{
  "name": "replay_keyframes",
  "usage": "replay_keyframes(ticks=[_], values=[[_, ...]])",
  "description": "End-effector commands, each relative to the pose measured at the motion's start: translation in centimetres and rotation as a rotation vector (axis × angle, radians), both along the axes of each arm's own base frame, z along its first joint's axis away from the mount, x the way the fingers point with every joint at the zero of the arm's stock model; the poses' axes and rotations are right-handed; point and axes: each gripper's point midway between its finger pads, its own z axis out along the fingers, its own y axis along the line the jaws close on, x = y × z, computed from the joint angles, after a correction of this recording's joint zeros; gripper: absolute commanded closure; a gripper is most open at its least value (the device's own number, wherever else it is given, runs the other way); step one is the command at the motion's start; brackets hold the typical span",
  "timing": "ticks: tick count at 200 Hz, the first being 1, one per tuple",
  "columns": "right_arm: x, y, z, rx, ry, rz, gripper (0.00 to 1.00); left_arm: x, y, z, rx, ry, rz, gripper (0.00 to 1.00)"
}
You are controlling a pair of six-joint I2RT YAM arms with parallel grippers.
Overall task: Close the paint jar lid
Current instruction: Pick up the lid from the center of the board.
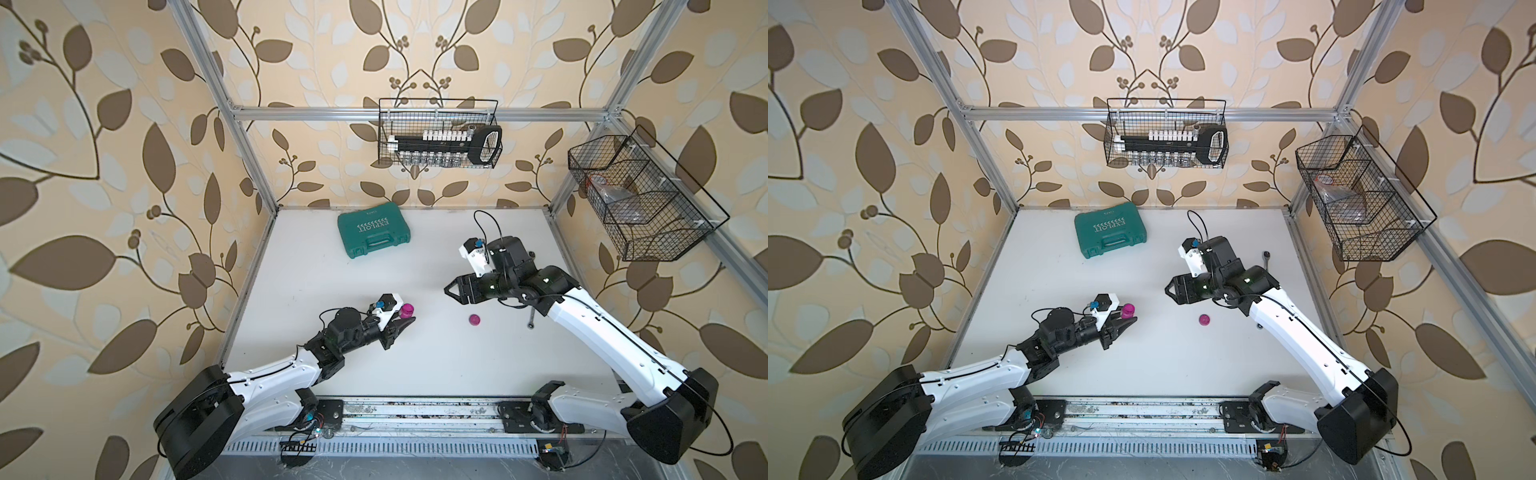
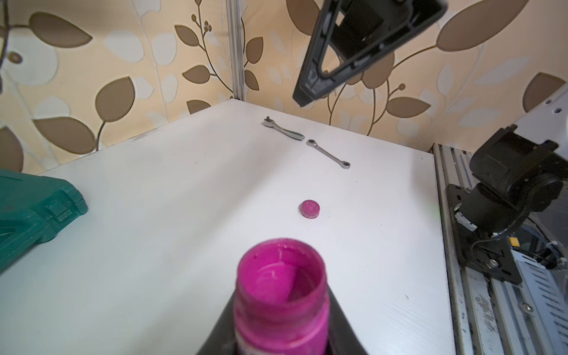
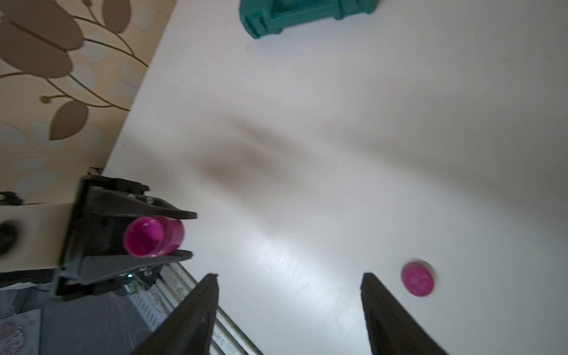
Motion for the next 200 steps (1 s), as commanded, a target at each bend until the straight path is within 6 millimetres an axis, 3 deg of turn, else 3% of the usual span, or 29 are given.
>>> replay_keyframes(ticks=[1,79,131,200], values=[[-1.8,-4.7,-5.9,-0.254,0.11,-0.06,0.28,-1.2,-0.5,1.6,-0.044,-0.034,-0.061,0.81],[-0.7,-6.5,-13.7,-0.4,0.224,-0.184,0.28,-2.4,-1.3,1.5,-0.053,0.022,-0.142,0.81],[-0.2,-7.4,-16.1,-0.418,0.273,-0.223,0.34,-2.6,-1.7,1.2,-0.05,0.042,-0.167,0.81],[0.2,-7.9,-17.3,-0.454,0.33,-0.24,0.41,-2.8,-1.7,1.2,-0.048,0.046,-0.167,0.81]])
